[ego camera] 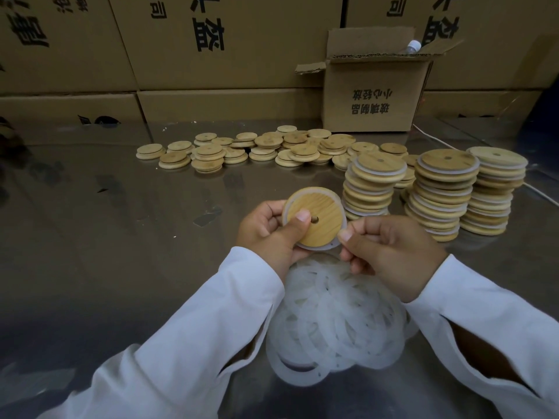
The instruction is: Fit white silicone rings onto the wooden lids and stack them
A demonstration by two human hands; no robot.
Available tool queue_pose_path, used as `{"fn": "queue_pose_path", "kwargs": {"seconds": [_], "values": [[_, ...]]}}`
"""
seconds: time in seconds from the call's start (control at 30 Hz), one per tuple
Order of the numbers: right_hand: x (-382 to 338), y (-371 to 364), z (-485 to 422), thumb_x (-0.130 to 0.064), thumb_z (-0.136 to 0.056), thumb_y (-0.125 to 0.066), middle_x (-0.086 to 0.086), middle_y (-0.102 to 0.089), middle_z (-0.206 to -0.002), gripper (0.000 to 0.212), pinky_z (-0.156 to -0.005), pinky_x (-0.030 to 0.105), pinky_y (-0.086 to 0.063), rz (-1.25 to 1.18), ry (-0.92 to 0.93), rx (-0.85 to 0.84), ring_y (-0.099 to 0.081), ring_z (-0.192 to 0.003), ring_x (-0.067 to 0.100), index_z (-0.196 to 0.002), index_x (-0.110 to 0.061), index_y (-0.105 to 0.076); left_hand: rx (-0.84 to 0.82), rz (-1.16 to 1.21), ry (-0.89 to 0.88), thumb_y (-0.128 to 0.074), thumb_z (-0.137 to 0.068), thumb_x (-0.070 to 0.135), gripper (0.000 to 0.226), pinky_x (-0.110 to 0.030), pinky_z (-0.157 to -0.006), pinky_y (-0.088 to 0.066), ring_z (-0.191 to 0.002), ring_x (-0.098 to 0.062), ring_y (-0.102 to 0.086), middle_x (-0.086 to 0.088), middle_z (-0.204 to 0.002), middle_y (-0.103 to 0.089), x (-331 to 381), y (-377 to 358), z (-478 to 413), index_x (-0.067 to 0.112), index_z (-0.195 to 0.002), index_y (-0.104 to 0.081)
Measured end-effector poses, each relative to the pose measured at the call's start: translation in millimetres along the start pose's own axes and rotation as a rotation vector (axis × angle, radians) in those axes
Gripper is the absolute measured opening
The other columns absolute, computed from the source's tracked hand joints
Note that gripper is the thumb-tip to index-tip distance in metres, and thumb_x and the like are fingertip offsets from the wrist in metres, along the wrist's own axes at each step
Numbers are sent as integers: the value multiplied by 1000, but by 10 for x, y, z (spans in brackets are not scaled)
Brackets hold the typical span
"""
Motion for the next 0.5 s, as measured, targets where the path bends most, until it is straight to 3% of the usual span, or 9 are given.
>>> {"fn": "queue_pose_path", "kwargs": {"seconds": [0.27,0.5], "values": [[6,65,-32,-9,-86,-56,-5,-61,-48,27,-47,13,-45,-134,-25,16,-50,-41,3,-61,-17,-64,-37,17,46,-55,-85,0,5,-37,-65,-58,-76,-24,-66,-12,-81,-66,52,-21,-7,4,-87,-57],[-5,61,-23,-10,-84,-59,-4,-62,-49,20,-42,12,-41,-175,4,81,-47,-38,3,-64,-14,-64,-43,59,118,-55,-84,-1,5,-36,-63,-58,-72,-22,-66,-13,-81,-66,50,-19,1,2,-88,-58]]}}
Point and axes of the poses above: each hand's wrist, its own z-axis away from the middle knuckle, its own y-axis out of the back of the hand, x = y × z, the point moved 2 cm from there along -z, towards the middle knuckle
